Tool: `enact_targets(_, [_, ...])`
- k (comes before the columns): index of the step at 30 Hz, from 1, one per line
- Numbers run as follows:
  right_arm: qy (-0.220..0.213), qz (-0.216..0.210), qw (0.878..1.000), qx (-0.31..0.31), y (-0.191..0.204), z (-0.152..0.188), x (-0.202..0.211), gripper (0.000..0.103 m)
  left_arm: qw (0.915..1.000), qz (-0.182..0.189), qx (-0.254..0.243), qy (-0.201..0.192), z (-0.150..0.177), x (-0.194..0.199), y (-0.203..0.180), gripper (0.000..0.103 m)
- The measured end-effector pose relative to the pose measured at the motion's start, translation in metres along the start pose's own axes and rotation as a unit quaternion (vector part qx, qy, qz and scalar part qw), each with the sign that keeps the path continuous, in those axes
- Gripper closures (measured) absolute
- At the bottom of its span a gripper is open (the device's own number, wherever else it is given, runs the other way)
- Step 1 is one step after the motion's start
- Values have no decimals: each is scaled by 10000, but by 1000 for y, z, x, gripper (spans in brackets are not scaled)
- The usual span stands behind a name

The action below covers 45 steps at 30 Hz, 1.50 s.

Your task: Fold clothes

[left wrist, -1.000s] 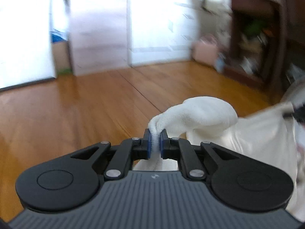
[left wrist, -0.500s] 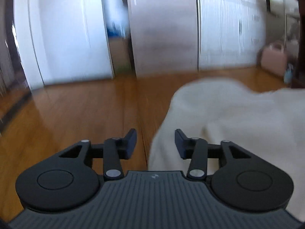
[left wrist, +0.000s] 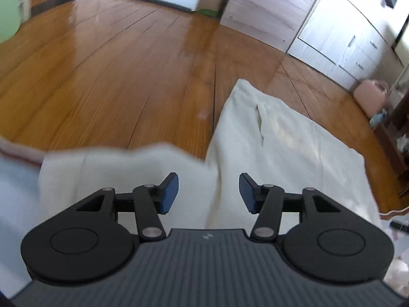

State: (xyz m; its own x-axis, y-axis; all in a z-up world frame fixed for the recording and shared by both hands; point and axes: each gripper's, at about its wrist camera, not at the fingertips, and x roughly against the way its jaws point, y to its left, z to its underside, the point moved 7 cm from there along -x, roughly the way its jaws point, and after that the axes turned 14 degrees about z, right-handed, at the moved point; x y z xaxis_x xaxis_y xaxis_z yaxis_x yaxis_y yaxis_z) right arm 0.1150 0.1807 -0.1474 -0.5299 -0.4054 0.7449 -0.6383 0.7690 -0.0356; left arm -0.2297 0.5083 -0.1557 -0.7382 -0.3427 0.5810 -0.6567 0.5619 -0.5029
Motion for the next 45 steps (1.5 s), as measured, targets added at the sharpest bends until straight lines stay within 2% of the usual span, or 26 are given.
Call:
enact_targets(4, [-78,-317,9993,-159,0,23,45,62,9998,80,60,146,33,21,-5,50])
enact_targets(7, [-28,-733,9971,-211,9,47,69,62,9989,241,83,383,55,29,-13,50])
enact_targets(11, [231,-1300,9906,358,42,81,84,62,9972,245,93,699,81,37,-26,49])
enact_targets(15, [606,-2052,9700,1156,88,119,100,62,9944,241,253,997,107,44,-26,49])
enact_targets(19, [965,-2668,9393,1928,134,159,115,62,9899,254,527,1288,127,46,-19,49])
enact_targets(22, [1079,-3000,9160,2434,166,181,125,62,9863,409,777,1394,134,47,-14,45])
enact_targets(24, [1043,-3085,9065,2689,186,191,129,60,9838,523,884,1469,138,44,-12,44])
enact_targets(26, [965,-3056,9028,2868,201,194,126,52,9821,596,967,1505,140,42,-11,44])
enact_targets(27, [909,-2983,9028,2962,207,195,124,47,9816,631,1001,1501,141,41,-10,43])
enact_targets(28, [887,-2895,9035,3034,210,196,120,47,9815,659,1050,1462,140,40,-10,43])
enact_targets(33, [956,-2730,9086,3012,209,196,114,48,9779,739,1684,994,131,41,4,43])
enact_targets(37, [922,-2614,9117,3032,199,202,123,47,9814,649,1592,855,125,43,7,45])
enact_targets(39, [834,-2524,9129,3098,193,203,128,47,9819,638,1554,873,126,42,6,48])
enact_targets(40, [734,-2475,9144,3119,192,201,132,47,9831,611,1468,912,126,42,5,63])
enact_targets(41, [677,-2490,9169,3044,190,196,136,46,9843,624,1371,920,125,43,1,97])
enact_targets(42, [701,-2644,9208,2781,187,187,140,46,9846,754,1340,837,122,46,-2,103])
enact_targets(44, [815,-2861,9271,2280,184,173,142,46,9825,1139,1358,577,114,53,-10,103])
enact_targets(45, [854,-2900,9300,2090,183,166,142,46,9833,1200,1282,473,110,56,-13,103])
